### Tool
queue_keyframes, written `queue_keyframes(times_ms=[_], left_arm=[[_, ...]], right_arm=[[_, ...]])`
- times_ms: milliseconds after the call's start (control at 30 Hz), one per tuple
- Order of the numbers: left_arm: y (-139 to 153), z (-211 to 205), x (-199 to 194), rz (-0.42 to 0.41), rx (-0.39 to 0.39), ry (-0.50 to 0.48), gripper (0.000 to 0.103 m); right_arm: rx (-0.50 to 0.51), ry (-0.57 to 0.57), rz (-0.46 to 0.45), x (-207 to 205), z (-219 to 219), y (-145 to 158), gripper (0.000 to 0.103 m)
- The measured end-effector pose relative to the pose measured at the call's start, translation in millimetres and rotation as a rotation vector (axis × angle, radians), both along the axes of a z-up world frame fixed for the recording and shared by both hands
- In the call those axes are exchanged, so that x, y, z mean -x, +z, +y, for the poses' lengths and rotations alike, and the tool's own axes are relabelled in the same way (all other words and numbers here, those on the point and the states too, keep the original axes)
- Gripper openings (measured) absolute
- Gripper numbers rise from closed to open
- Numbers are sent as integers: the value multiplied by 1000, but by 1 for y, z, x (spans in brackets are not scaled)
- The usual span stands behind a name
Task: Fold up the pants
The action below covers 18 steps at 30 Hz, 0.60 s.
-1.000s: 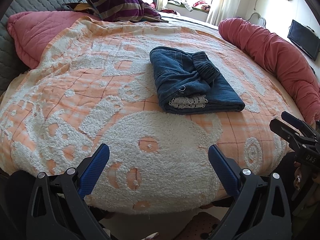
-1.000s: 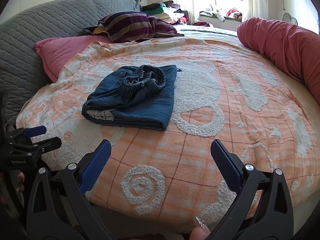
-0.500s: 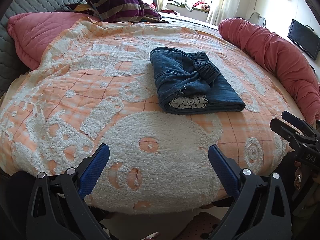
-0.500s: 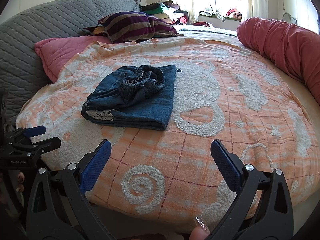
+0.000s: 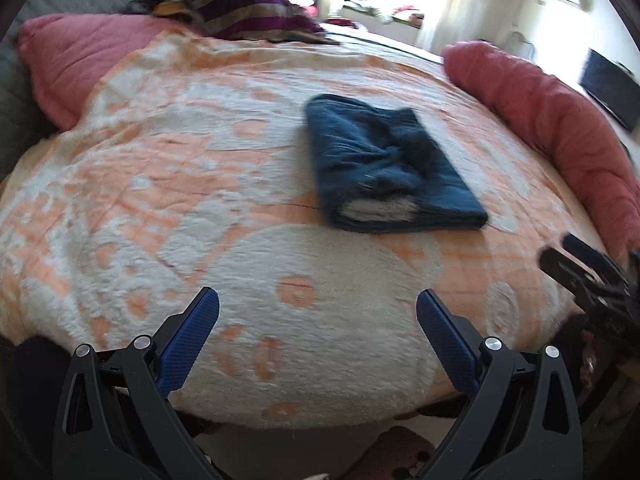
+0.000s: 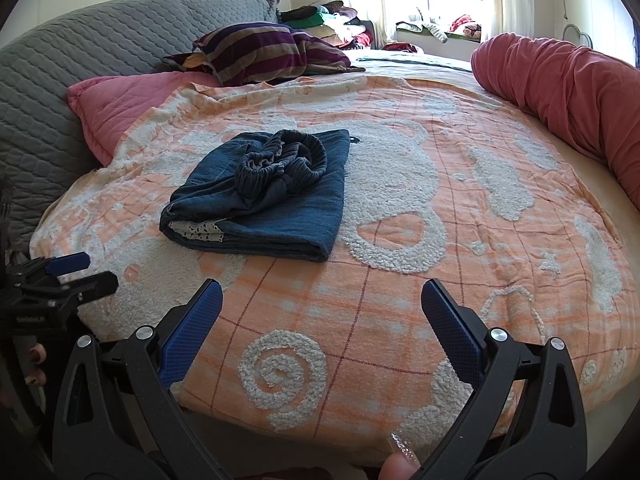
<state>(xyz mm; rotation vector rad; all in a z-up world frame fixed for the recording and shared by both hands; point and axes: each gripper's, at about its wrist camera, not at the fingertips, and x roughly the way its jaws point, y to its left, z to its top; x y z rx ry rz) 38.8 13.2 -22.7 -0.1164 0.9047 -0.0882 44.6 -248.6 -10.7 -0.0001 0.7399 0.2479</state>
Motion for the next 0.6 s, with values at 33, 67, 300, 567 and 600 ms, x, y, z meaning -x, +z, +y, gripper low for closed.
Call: queue_keyframes(times_ms=[33,67,300,567,600], left_arm=[[0,4,-2,-1,-19,20,99],[0,8,-4,-3,-13,26,99],[10,47,-44,-6,0,113,99],[-2,125,-135,73,-42,283,99],[-5,137,-144,82,-47,307,99]], right_arm=[[-1,-4,1,-1,-1,0,94],[-2,-8,2,-2,-2,0,94],[-3,-103,-3,-22,-38,4,94],[-2,-368,23,-85,-156,5,94],[22,-430,34,-99,-180,3,94]])
